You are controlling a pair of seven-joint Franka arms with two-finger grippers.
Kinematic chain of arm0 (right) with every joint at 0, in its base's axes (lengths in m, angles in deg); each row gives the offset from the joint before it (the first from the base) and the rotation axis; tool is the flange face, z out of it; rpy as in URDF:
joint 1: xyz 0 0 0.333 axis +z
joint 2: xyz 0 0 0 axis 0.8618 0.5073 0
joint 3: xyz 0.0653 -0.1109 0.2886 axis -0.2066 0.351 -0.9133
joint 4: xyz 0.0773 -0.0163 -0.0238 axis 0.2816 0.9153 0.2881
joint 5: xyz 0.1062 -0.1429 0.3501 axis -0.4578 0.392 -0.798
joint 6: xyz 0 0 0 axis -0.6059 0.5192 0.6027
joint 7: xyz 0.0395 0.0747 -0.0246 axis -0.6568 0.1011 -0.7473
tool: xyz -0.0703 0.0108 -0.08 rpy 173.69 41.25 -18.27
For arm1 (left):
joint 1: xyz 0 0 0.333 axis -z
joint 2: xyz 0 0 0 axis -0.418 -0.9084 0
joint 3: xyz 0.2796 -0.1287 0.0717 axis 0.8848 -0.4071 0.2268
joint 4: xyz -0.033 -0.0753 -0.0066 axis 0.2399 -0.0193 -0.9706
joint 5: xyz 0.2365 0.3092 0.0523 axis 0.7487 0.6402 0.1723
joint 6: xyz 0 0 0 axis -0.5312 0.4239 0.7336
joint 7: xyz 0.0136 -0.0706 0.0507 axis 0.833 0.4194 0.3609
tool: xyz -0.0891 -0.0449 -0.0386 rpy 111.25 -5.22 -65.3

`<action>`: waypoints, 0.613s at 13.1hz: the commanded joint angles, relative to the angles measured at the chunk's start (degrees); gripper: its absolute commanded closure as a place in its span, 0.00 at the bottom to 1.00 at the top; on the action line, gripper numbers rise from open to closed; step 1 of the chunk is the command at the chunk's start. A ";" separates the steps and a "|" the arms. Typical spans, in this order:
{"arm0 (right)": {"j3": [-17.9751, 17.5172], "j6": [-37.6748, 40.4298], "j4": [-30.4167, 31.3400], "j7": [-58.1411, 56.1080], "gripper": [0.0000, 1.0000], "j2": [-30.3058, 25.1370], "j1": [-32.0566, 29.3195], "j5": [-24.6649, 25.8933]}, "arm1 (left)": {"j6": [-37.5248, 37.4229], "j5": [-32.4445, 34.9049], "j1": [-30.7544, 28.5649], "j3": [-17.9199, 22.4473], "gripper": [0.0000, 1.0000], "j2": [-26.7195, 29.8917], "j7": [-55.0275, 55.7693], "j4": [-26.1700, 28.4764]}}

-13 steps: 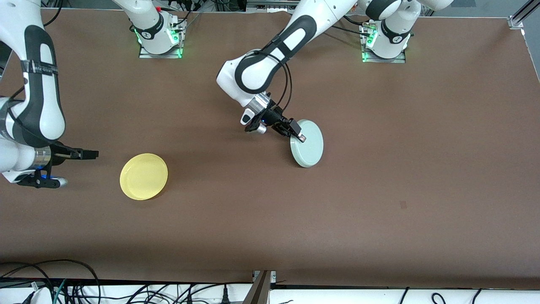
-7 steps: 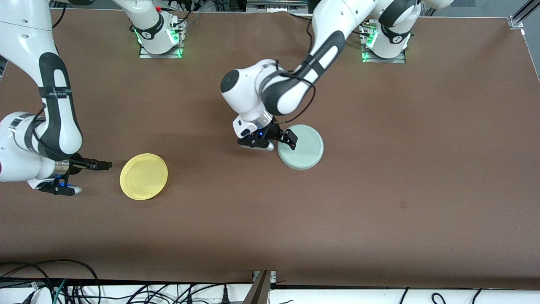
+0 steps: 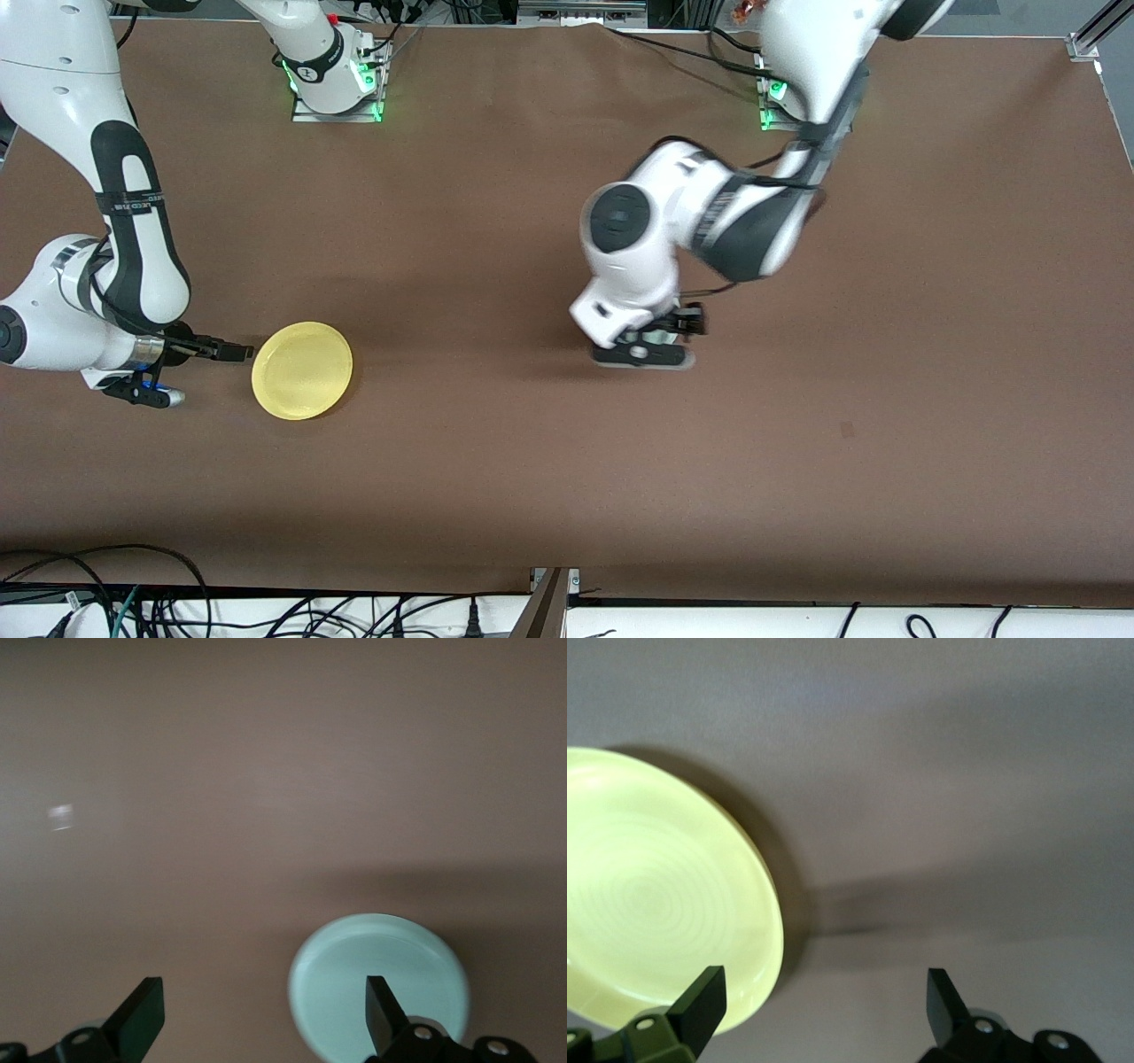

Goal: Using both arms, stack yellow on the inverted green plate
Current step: 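Flip the green plate face down while the right gripper reaches the yellow plate, then retract the left gripper to rest while the right gripper grasps the yellow plate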

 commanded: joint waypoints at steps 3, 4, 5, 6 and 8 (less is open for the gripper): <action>-0.59 -5.39 3.39 -6.17 0.00 0.66 -0.41 -6.21 | -4.41 -2.81 -12.65 -0.27 0.00 9.93 -13.00 4.38; -0.59 -5.39 3.47 -6.17 0.00 0.75 -0.32 -6.48 | -4.50 -3.69 -15.29 -0.18 0.00 11.68 -16.61 4.55; -0.76 -5.48 3.39 -6.17 0.00 0.83 -0.15 -6.48 | -4.50 -5.35 -17.49 -0.18 0.00 14.22 -19.08 5.51; -1.29 -5.65 3.39 -6.26 0.00 1.18 -0.15 -6.57 | -4.50 -6.41 -19.43 -0.18 0.00 16.77 -22.50 8.05; -1.47 -6.62 3.39 -6.35 0.00 1.62 -0.15 -6.57 | -3.72 -7.47 -20.15 1.91 0.00 22.83 -30.33 14.81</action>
